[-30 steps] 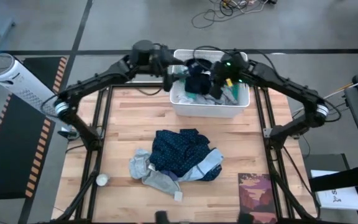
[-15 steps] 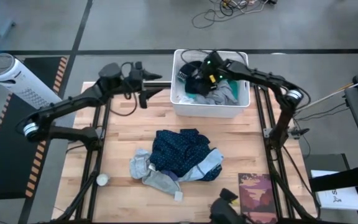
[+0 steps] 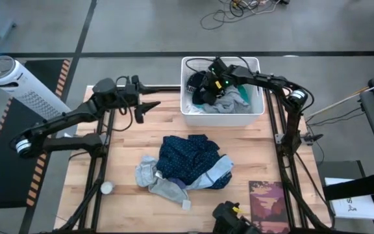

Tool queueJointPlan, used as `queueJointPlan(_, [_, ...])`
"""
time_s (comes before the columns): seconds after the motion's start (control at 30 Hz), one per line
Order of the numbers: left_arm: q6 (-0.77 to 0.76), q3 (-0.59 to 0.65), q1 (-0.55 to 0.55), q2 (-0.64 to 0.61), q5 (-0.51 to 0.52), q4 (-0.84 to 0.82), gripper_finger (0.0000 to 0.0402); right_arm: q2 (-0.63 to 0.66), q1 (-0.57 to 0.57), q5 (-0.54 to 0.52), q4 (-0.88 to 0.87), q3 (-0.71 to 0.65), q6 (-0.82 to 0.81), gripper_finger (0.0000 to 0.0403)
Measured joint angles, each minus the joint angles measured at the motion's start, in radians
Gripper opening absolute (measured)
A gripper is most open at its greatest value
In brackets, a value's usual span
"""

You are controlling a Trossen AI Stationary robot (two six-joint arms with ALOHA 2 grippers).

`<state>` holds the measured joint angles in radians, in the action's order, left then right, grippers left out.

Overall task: Sort clothes
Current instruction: Put the blue boxer into the white laundry bin, then put the gray sock into the white laundry bin

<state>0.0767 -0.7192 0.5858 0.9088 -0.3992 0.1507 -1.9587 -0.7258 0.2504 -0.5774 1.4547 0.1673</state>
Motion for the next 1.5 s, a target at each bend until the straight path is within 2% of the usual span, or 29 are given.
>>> queueJointPlan(0.17, [-0.015, 0.04, 0.0, -0.014, 0.0, -0.001, 0.0224, 0.043, 0.0, 0.007, -0.008, -0.008, -0.002, 0.0002])
queueJointPlan(0.37, [-0.016, 0.055, 0.0, -0.014, 0.0, 0.044, 0.0209, 0.184, 0.001, -0.008, -0.059, 0.009, -0.014, 0.0016])
queueJointPlan(0.7, [-0.016, 0.054, -0.003, -0.017, -0.011, 0.087, 0.0197, 0.472, 0.032, -0.001, -0.195, 0.09, 0.024, 0.0115])
queueJointPlan(0.77, [-0.013, 0.054, -0.009, -0.017, -0.045, 0.087, 0.0192, 0.529, 0.05, 0.0, -0.204, 0.092, 0.012, 0.0136])
queueJointPlan(0.93, [0.016, 0.054, -0.055, -0.018, -0.221, 0.023, 0.0169, 0.654, 0.107, -0.001, -0.228, 0.092, 0.0, 0.0173])
queueJointPlan(1.03, [0.018, 0.054, -0.118, -0.021, -0.231, -0.06, 0.0151, 0.714, 0.143, -0.048, -0.252, 0.092, 0.0, 0.0183])
queueJointPlan(1.1, [0.022, 0.054, -0.172, -0.021, -0.208, -0.123, 0.0141, 0.746, 0.163, -0.08, -0.259, 0.089, 0.0, 0.0185])
queueJointPlan(1.17, [0.039, 0.054, -0.243, -0.021, -0.142, -0.185, 0.0133, 0.771, 0.178, -0.097, -0.267, 0.089, -0.006, 0.0184])
queueJointPlan(1.33, [0.054, 0.054, -0.466, -0.019, 0.165, -0.364, 0.0122, 0.802, 0.195, -0.098, -0.289, 0.087, -0.013, 0.0179])
queueJointPlan(1.4, [0.008, 0.054, -0.557, -0.019, 0.258, -0.432, 0.0121, 0.804, 0.198, -0.099, -0.3, 0.086, -0.018, 0.0179])
queueJointPlan(1.5, [-0.106, 0.054, -0.682, -0.019, 0.329, -0.524, 0.0123, 0.803, 0.198, -0.098, -0.323, 0.081, -0.018, 0.0179])
